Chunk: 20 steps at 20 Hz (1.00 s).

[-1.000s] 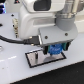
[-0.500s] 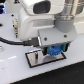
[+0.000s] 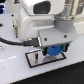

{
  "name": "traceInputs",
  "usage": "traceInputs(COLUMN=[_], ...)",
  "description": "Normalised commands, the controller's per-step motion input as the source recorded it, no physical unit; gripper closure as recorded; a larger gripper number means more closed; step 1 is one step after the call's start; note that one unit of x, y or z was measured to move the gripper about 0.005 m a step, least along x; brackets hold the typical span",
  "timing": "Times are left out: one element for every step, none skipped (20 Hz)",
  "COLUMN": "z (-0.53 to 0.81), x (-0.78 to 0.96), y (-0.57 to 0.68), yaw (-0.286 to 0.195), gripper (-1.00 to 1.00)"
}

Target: Insert the blue gear onto the right peg, followed by the red gear

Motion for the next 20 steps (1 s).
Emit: traceInputs(z=[-0.02,0.06,0.0,0.02,-0.04,0.01,0.22,0.33,0.35,0.34,0.23,-0.16,-0.13,-0.16,-0.12,-0.08,-0.06,-0.04,-0.12,-0.17], x=[0.01,0.02,0.0,0.09,0.02,0.0,0.0,0.0,0.0,0.0,0.0,0.05,0.06,0.11,0.15,0.12,0.12,0.12,0.12,0.14], y=[-0.1,-0.1,0.02,-0.02,-0.07,0.0,0.05,0.07,0.04,0.01,0.0,-0.04,0.0,0.01,0.01,0.0,-0.03,-0.08,-0.1,-0.02], yaw=[0.0,0.0,0.0,0.0,0.0,0.0,0.0,0.0,0.0,0.0,0.0,0.0,0.0,0.0,0.0,0.0,0.0,0.0,0.0,0.0], gripper=[1.0,1.0,1.0,1.0,1.0,1.0,1.0,1.0,1.0,1.0,1.0,1.0,1.0,1.0,1.0,1.0,1.0,1.0,1.0,1.0])
